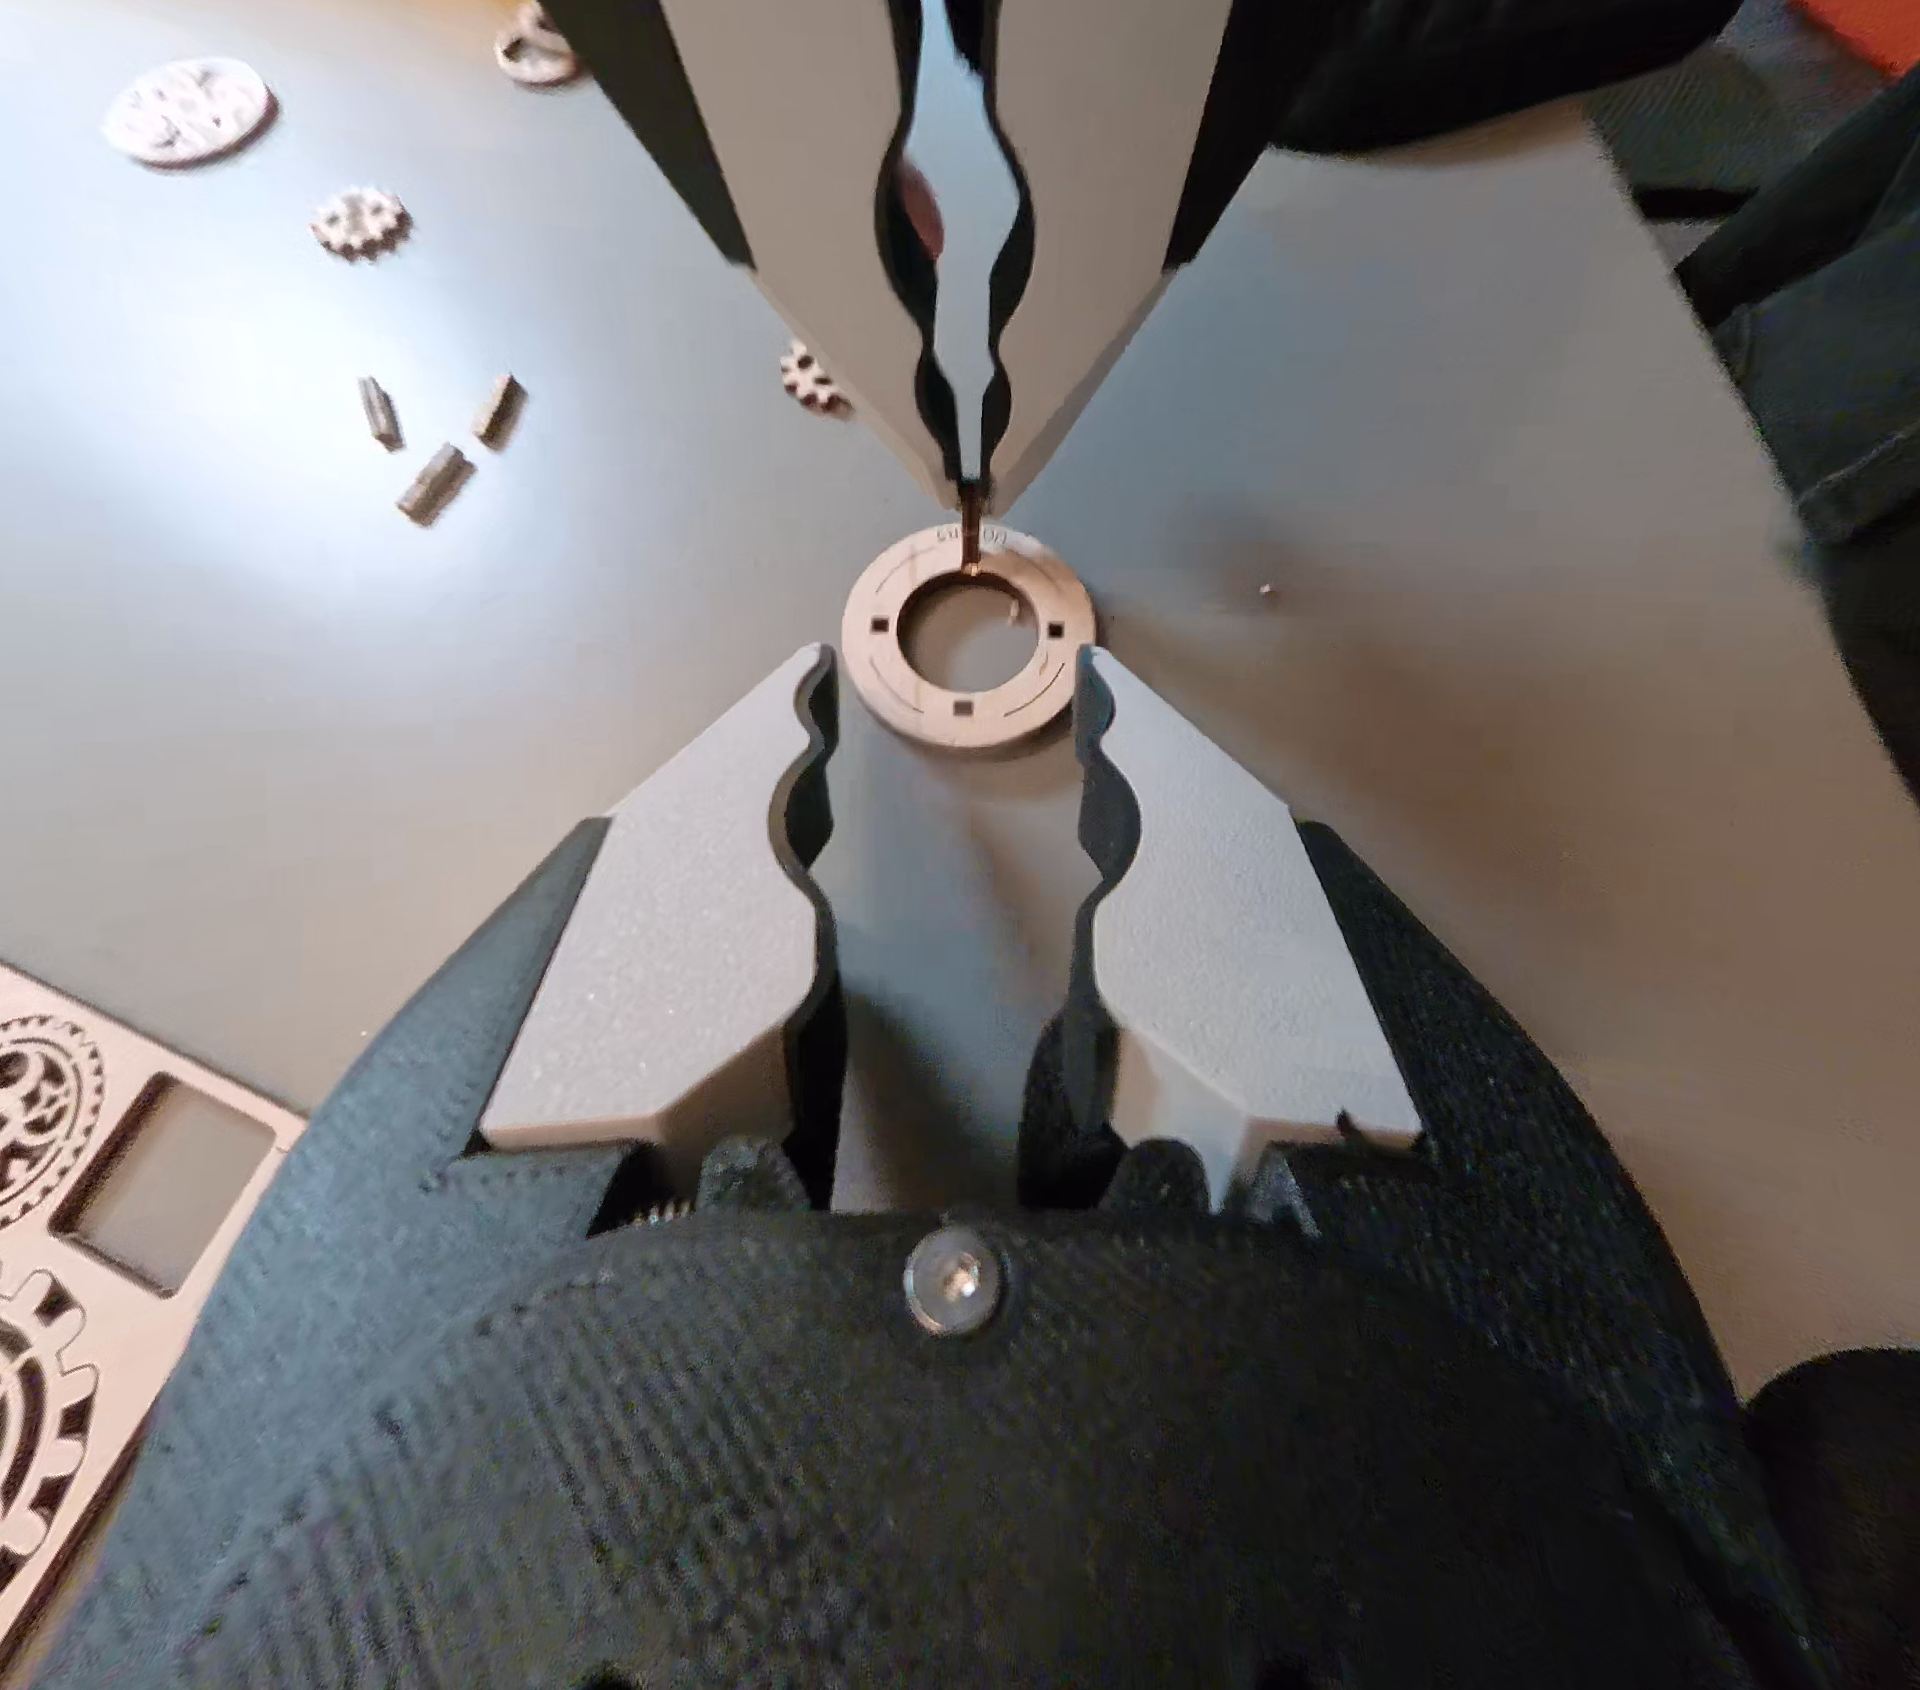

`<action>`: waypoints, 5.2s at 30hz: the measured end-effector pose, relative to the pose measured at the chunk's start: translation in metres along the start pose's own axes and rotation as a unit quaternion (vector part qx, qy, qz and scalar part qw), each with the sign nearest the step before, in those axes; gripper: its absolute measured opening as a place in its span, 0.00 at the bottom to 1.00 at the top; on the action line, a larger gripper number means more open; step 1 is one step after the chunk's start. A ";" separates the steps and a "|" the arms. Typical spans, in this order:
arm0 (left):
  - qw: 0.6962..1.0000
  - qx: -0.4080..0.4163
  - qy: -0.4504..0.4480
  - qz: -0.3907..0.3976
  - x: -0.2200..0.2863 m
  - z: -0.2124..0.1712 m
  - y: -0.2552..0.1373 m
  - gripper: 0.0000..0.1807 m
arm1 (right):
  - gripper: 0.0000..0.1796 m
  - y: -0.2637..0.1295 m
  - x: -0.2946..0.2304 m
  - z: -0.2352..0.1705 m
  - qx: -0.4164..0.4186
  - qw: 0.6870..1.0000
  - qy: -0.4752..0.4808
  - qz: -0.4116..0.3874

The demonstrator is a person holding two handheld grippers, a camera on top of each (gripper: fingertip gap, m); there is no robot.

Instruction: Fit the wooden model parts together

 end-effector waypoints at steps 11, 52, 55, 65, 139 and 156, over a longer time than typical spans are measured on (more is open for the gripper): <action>0.994 -0.006 0.112 -0.002 0.015 -0.013 -0.006 0.09 | 0.00 0.000 0.000 0.005 -0.002 1.000 0.001 0.006; 0.981 0.008 0.189 0.042 0.017 -0.014 -0.002 0.04 | 0.00 -0.002 0.005 0.011 0.011 0.999 -0.027 0.023; 0.981 0.008 0.188 0.043 0.017 -0.014 -0.002 0.04 | 0.00 -0.004 0.006 0.007 0.031 0.999 -0.021 0.022; 0.981 0.008 0.186 0.045 0.017 -0.014 -0.002 0.03 | 0.03 -0.009 0.005 0.010 0.076 0.997 -0.028 0.005; 0.992 0.009 0.116 0.055 0.005 -0.010 -0.005 0.08 | 0.01 0.012 0.014 0.022 0.232 0.970 0.058 -0.042; 0.943 0.242 -0.226 -0.042 -0.013 0.080 -0.054 0.09 | 0.01 -0.103 -0.024 0.034 0.795 0.580 0.107 0.138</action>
Point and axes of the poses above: each gripper's, where its closed fingertips meet, y out along the fingers, z out of its top, x = y × z across the jaws, the point moved 2 cm from there along -y, back along the fingers, and after that the axes turned 13 degrees about z, right-handed, at the moved point
